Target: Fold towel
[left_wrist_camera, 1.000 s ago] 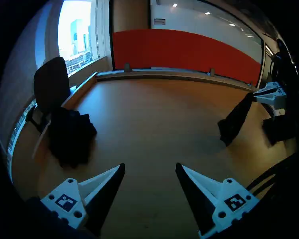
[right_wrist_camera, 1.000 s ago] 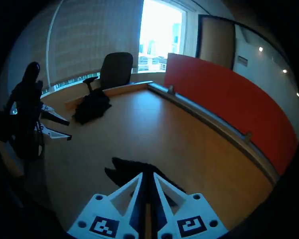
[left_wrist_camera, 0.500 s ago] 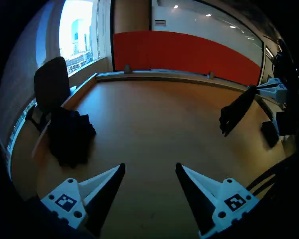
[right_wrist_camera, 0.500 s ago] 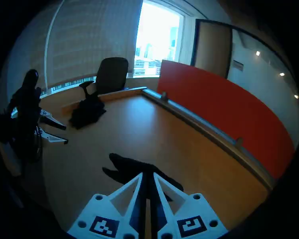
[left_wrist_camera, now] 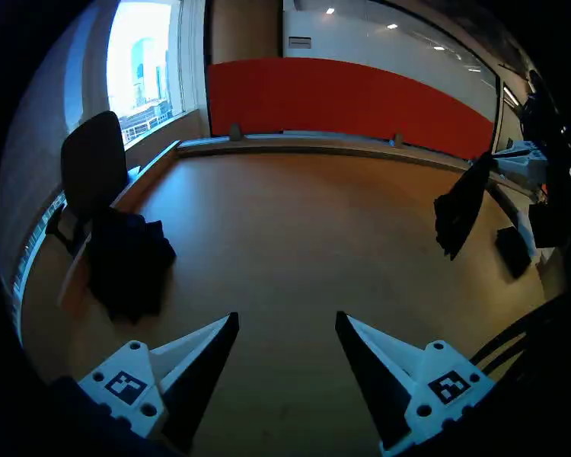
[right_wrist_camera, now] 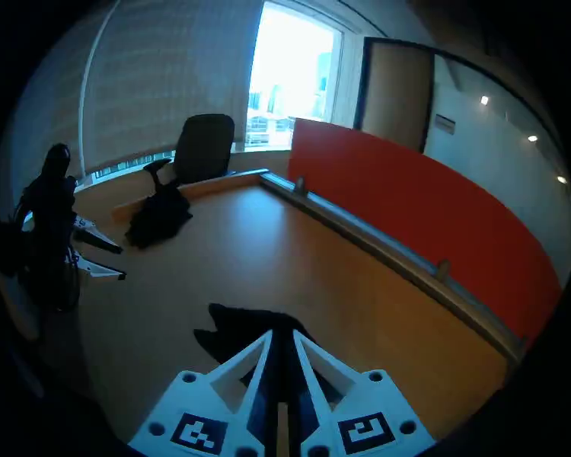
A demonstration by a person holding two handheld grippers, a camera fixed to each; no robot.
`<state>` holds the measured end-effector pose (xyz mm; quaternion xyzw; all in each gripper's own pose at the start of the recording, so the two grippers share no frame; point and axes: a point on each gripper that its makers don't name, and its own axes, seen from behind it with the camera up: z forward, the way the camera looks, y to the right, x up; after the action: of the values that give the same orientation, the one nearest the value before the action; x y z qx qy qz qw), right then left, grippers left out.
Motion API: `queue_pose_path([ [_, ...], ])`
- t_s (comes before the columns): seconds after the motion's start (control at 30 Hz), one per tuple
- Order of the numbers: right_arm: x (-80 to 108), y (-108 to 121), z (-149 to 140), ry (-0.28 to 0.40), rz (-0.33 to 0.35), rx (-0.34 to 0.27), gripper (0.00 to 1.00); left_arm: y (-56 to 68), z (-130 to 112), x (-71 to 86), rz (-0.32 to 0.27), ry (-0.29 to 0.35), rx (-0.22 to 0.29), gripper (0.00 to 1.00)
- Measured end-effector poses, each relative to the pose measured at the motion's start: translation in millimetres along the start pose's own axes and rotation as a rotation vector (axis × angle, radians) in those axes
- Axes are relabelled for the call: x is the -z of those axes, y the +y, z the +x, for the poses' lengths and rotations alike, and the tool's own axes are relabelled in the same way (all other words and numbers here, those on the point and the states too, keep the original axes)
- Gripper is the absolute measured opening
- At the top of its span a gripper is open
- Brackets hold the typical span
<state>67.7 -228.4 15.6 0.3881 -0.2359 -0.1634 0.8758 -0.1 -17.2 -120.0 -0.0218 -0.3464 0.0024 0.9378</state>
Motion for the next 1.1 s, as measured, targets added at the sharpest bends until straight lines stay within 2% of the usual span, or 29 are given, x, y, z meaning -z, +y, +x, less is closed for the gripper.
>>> queue_pose_path([
  [0.5,32.1,51.2,-22.0,-0.008,-0.060,-0.053,0.06,15.3,5.9,-8.6,-0.010,-0.006,-0.009,0.94],
  [1.1,83.7,141.6,-64.2,-0.038,-0.147,-0.103,0.05,35.5,12.9,-17.1,-0.004,-0.013,-0.020,0.94],
])
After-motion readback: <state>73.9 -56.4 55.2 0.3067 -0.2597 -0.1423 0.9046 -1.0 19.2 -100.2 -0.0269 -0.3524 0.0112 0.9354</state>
